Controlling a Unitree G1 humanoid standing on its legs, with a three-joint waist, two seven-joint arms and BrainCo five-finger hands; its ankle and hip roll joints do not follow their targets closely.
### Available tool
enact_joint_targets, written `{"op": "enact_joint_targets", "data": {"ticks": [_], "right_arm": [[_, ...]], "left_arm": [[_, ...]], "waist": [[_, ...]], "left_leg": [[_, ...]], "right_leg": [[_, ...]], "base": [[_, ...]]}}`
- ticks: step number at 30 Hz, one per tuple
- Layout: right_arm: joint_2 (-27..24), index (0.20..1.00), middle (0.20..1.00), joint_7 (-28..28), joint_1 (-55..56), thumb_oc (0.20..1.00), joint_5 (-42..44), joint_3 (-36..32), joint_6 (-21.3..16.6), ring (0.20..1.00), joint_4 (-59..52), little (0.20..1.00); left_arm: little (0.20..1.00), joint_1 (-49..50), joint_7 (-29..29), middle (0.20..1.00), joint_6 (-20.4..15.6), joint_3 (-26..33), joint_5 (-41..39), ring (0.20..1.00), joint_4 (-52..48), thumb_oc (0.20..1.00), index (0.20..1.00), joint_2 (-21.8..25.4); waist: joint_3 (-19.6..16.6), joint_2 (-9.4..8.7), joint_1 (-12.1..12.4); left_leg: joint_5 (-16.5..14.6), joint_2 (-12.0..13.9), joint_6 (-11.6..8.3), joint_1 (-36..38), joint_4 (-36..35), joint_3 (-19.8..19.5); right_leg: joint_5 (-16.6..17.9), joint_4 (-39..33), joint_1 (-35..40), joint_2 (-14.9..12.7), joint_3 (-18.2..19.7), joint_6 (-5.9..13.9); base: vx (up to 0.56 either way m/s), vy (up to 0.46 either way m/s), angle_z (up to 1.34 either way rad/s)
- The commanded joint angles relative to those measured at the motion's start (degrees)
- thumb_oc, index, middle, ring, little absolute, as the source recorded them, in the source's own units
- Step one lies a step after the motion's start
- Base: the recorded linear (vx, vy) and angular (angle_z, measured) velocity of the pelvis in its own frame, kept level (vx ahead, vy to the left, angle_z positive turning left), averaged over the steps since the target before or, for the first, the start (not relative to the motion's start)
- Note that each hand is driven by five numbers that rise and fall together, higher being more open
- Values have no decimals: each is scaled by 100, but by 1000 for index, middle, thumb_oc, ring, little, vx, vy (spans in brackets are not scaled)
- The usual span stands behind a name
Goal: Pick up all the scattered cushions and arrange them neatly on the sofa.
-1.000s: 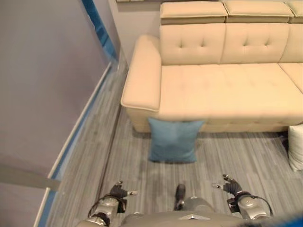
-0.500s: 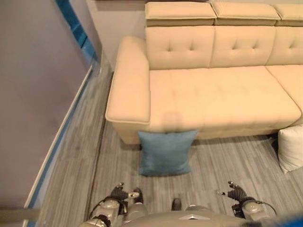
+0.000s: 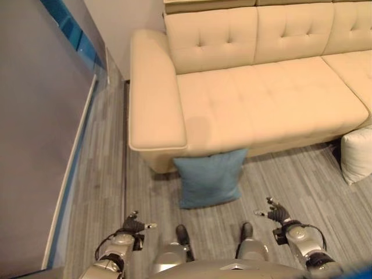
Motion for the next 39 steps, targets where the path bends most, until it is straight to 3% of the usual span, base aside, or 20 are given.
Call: {"op": "enact_joint_targets", "data": {"ticks": [1, 6, 12, 16, 17, 18, 22, 23, 26, 33, 39], "right_arm": [[-126, 1000, 1000, -53, -177, 1000, -75, 53, -147, 1000, -147, 1000], [-219, 1000, 1000, -88, -157, 1000, -42, 28, -157, 1000, -198, 1000], [-320, 1000, 1000, -226, -475, 1000, 96, 123, -233, 1000, -302, 1000], [-363, 1000, 1000, -548, -883, 1000, 315, 118, -272, 1000, -470, 1000], [-381, 1000, 1000, -632, -1017, 1000, 387, 112, -300, 1000, -530, 1000], [-457, 1000, 1000, -860, -1371, 1000, 520, 79, -330, 1000, -618, 1000], [-631, 1000, 1000, -1182, -2008, 1000, 598, 172, -370, 1000, -742, 1000], [-771, 1000, 1000, -1426, -2498, 1000, 699, 194, -458, 1000, -820, 1000], [-999, 1000, 1000, -1649, -3215, 1000, 772, 280, -550, 1000, -963, 1000], [-1331, 1000, 1000, -1938, -4699, 1000, 964, 633, -621, 1000, -706, 1000], [-1589, 1000, 1000, -1978, -5217, 1000, 1073, 763, -608, 1000, -495, 1000]], "left_arm": [[1000, -172, 76, 1000, -157, 88, -91, 1000, -112, 1000, 1000, 15], [1000, -248, 137, 1000, -206, 13, -244, 1000, -302, 1000, 1000, -53], [1000, -719, 400, 1000, -362, -197, -579, 1000, -710, 1000, 1000, -43], [1000, -1280, 763, 1000, -469, -347, -784, 1000, -1026, 1000, 1000, 46], [1000, -1442, 869, 1000, -493, -371, -855, 1000, -996, 1000, 1000, 58], [1000, -1852, 1075, 1000, -538, -465, -1025, 1000, -1048, 1000, 1000, 120], [1000, -2543, 1330, 1000, -602, -581, -1201, 1000, -1024, 1000, 1000, 181], [1000, -3047, 1574, 1000, -650, -651, -1262, 1000, -1027, 1000, 1000, 293], [1000, -3642, 1727, 1000, -710, -784, -1369, 1000, -1206, 1000, 1000, 503], [1000, -4966, 2040, 1000, -583, -1063, -1441, 1000, -956, 1000, 1000, 845], [1000, -5305, 2184, 1000, -539, -1028, -1583, 1000, -995, 1000, 1000, 1015]], "waist": [[137, 0, 3], [228, 13, 29], [673, 70, 39], [936, 109, 13], [951, 141, -13], [1060, 179, -74], [1085, 249, -178], [1133, 291, -229], [1108, 385, -275], [1056, 503, -333], [1045, 557, -296]], "left_leg": [[-542, 83, -387, -2, 726, -181], [-446, 168, -433, -282, 782, -305], [-274, 274, -496, -1084, 972, -532], [-188, 293, -519, -1941, 1313, -646], [-306, 320, -574, -2067, 1377, -699], [-296, 402, -584, -2623, 1642, -693], [-324, 571, -595, -3576, 2151, -735], [-367, 700, -592, -4194, 2533, -801], [-469, 867, -580, -5084, 3052, -914], [-667, 944, -538, -6506, 3895, -1099], [-866, 927, -490, -7276, 4488, -1153]], "right_leg": [[-9, 501, -215, 90, -55, 189], [-31, 533, -338, 125, -216, 139], [-80, 765, -1000, 116, -272, 69], [-110, 1190, -1798, 78, -257, -3], [-252, 1335, -1959, 83, -227, 44], [-304, 1672, -2529, 10, -148, 29], [-400, 2158, -3456, -58, -19, -20], [-487, 2560, -4096, -114, 74, -67], [-615, 3116, -5029, -164, 295, -104], [-925, 4116, -6589, -72, 624, -206], [-1137, 4671, -7397, -66, 791, -261]], "base": [[24, -46, 16], [-12, -101, 8], [-158, -85, 16], [-135, -65, 15], [-78, -42, 29], [-119, -50, 20], [-127, -45, 10], [-108, -47, 14], [-42, -31, 6], [35, -31, -7], [39, -37, -1]]}}
